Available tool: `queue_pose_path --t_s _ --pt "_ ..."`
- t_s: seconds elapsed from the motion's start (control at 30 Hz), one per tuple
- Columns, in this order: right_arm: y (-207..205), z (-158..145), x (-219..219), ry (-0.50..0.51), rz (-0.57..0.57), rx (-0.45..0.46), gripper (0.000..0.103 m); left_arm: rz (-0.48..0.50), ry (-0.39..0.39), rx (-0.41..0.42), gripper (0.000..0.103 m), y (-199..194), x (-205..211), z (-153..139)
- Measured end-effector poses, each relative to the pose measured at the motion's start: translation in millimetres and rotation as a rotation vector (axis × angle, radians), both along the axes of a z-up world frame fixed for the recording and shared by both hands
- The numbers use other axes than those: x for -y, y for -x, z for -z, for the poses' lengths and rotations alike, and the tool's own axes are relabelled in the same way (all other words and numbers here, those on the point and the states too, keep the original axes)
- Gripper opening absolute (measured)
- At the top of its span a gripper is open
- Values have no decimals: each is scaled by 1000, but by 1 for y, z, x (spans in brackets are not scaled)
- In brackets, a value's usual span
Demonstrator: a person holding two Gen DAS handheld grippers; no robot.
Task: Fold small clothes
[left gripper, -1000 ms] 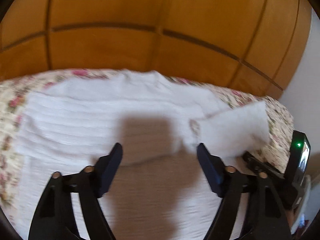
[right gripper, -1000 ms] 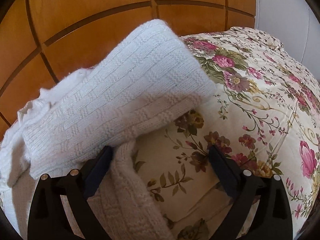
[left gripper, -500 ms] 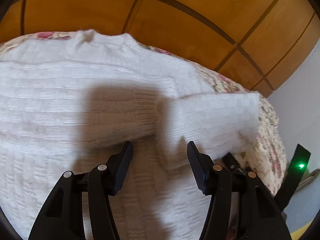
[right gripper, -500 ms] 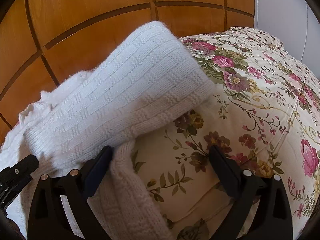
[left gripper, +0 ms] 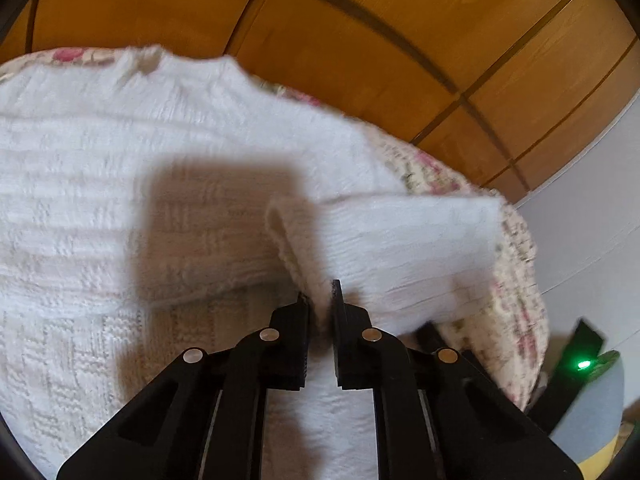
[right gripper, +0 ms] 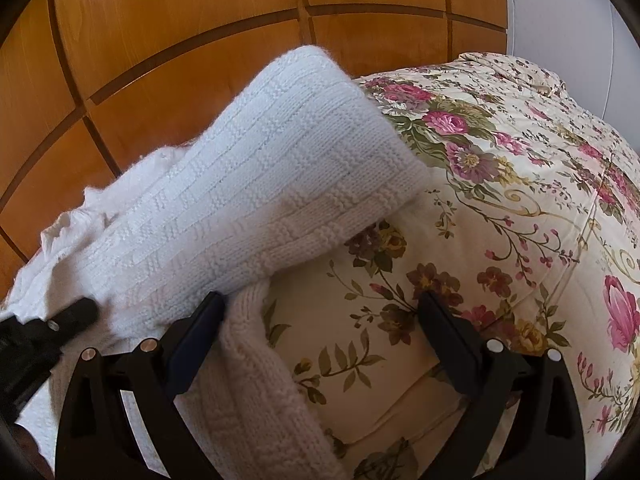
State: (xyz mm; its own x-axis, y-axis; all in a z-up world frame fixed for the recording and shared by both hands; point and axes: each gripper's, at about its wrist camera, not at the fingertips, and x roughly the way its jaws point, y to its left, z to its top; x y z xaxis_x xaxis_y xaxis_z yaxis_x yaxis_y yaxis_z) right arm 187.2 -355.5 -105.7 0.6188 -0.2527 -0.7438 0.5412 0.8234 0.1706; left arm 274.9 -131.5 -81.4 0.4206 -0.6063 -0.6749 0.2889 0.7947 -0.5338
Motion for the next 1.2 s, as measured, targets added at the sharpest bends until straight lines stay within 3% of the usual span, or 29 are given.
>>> queue_pose_path --t_s 0.27,0.47,0.67,0.83,0.93,1.03,1.2 --pt "4 -1 2 -20 9 30 97 -41 132 83 6 -11 -38 -61" --pt "5 -1 3 -24 11 35 97 -97 123 159 6 -13 -86 -81" --pt "4 -1 3 -26 10 35 97 -186 28 127 6 -21 -140 -48" --pt "7 -2 5 -46 6 51 98 -233 -46 56 6 -26 -164 5" --pt "13 -2 11 -96 1 100 98 -248 7 67 6 -18 -173 25" --pt "19 -4 17 -149 3 138 99 -248 43 77 6 -14 -179 28" --pt "-6 -7 7 -74 -18 -10 101 -246 144 56 6 -13 -193 34"
